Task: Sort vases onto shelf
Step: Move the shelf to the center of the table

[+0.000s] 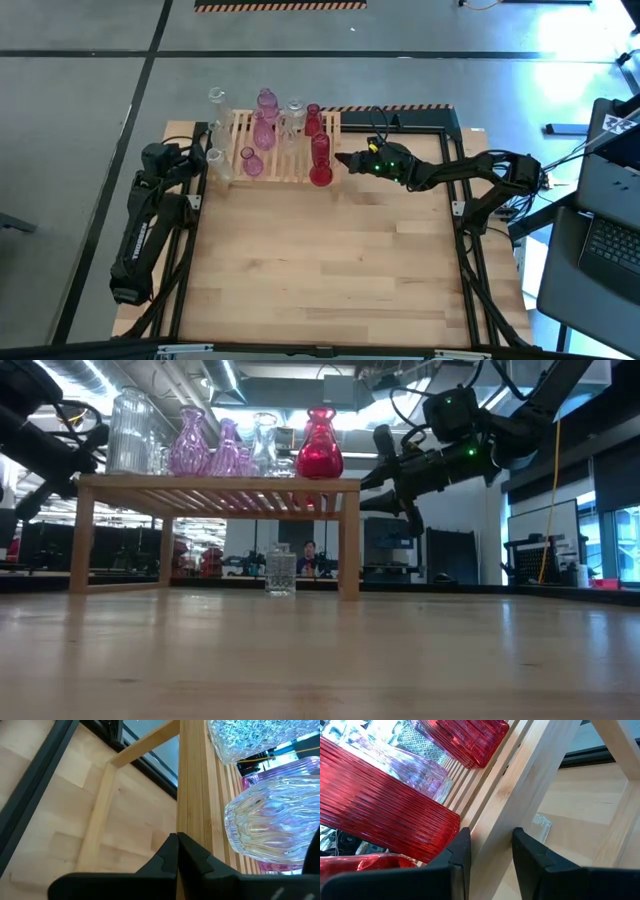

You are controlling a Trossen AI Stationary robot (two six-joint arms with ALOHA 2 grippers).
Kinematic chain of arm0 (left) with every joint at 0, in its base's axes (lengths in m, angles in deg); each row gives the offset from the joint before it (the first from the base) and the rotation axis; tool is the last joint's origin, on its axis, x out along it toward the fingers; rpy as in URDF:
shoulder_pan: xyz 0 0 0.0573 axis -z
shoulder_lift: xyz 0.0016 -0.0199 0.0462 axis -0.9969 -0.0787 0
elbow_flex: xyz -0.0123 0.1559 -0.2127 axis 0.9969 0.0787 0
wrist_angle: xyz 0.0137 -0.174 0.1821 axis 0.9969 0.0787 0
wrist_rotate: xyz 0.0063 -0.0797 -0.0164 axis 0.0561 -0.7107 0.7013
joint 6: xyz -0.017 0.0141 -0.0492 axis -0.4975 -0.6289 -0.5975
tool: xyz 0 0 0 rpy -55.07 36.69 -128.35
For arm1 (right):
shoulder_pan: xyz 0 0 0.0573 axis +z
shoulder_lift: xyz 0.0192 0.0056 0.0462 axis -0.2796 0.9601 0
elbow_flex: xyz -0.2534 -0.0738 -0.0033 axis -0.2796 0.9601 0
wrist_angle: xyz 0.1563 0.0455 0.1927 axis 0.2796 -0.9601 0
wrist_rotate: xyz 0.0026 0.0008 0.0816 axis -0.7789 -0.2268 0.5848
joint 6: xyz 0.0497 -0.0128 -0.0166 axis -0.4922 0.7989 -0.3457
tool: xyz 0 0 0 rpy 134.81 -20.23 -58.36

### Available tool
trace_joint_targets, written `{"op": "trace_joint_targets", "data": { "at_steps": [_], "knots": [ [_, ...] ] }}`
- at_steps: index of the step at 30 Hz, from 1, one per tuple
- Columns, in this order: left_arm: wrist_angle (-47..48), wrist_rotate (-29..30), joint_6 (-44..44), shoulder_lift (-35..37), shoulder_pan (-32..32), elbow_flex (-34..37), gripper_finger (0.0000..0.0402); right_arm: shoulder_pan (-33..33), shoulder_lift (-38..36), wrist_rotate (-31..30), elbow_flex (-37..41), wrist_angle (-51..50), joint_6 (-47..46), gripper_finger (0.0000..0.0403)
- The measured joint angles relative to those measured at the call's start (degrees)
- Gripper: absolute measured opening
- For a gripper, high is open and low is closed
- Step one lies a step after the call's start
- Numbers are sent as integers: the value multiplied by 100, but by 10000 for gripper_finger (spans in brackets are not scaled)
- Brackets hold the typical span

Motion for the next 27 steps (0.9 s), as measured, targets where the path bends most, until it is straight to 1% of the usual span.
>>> {"op": "trace_joint_targets", "data": {
  "at_steps": [5,9,12,19,27],
  "knots": [
    [114,-23,-58,136,0,-2,0,141,-20,-26,4,15,4,92],
    [126,-36,-129,138,2,-2,0,365,-153,-338,7,-167,1,92],
    [132,-141,-135,138,4,-2,0,549,-362,-608,7,-563,-6,92],
    [160,-560,-151,134,13,6,0,949,-872,-1058,7,-1495,39,92],
    [411,-1082,-159,136,15,-1,0,1289,-1144,-1444,4,-2029,21,92]
  ]
}}
